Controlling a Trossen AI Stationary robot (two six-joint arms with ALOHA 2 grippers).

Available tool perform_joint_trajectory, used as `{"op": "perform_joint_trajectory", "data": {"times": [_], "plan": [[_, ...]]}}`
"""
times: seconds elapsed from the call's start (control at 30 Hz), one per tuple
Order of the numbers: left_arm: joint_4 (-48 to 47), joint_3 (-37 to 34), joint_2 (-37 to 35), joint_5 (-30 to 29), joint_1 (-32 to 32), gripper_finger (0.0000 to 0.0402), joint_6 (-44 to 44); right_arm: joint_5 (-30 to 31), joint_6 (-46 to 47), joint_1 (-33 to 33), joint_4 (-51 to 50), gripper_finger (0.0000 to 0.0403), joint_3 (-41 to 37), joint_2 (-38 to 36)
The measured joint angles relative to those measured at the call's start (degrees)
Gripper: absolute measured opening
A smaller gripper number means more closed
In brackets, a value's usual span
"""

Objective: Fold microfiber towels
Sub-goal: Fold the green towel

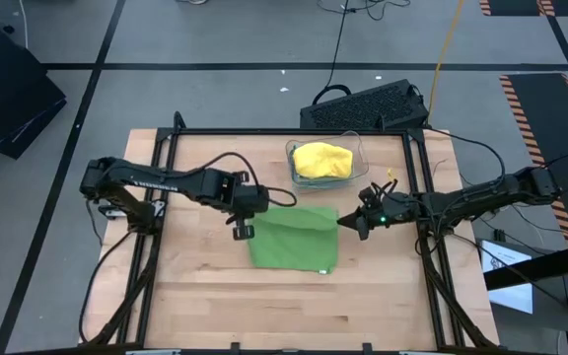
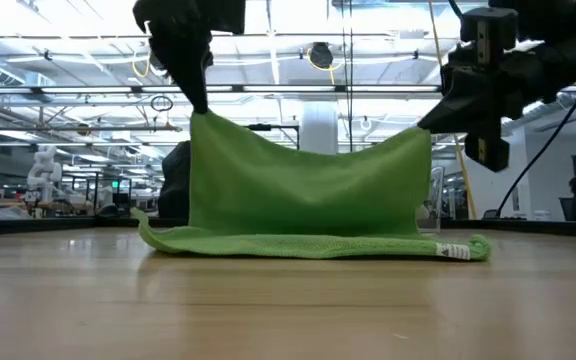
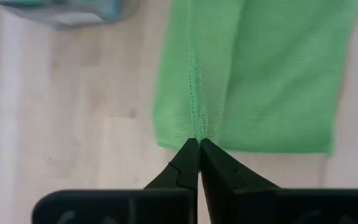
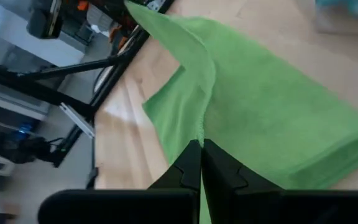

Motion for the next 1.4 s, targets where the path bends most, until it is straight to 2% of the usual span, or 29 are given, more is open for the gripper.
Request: {"op": "perform_joint_trajectory", "data": {"times": [0.1,0.3,0.57,0.9,1.0,1.13,1.27,1.4], "plan": [[2.90,-2.00,0.00,3.63,-0.95,0.0005,-1.83,-0.33,3.80,0.03,3.60,0.0000,-1.98,0.02],[9.68,-7.04,0.00,6.72,-3.56,0.0013,-7.38,-2.76,12.39,1.82,4.94,0.0000,-3.20,0.56],[11.44,-8.06,0.04,7.02,-7.49,0.0010,-12.62,-1.64,17.15,8.75,7.91,0.0000,-3.20,6.02],[15.97,-13.85,0.94,6.52,-9.70,0.0010,-16.95,-1.73,17.48,12.43,16.94,0.0000,-3.16,17.76],[17.85,-14.34,0.95,6.71,-10.31,0.0018,-17.24,-0.75,17.37,12.96,17.72,0.0000,-3.16,20.85],[19.54,-14.44,0.94,6.65,-10.23,0.0009,-17.04,-0.38,17.36,13.78,20.98,0.0000,-3.07,24.26],[19.75,-14.44,0.92,6.59,-10.28,0.0006,-17.04,-0.42,17.24,14.78,23.84,0.0002,-3.05,26.00],[20.04,-14.44,0.90,7.11,-10.27,0.0025,-16.97,-0.35,16.92,15.64,23.18,0.0014,-3.05,26.05]]}}
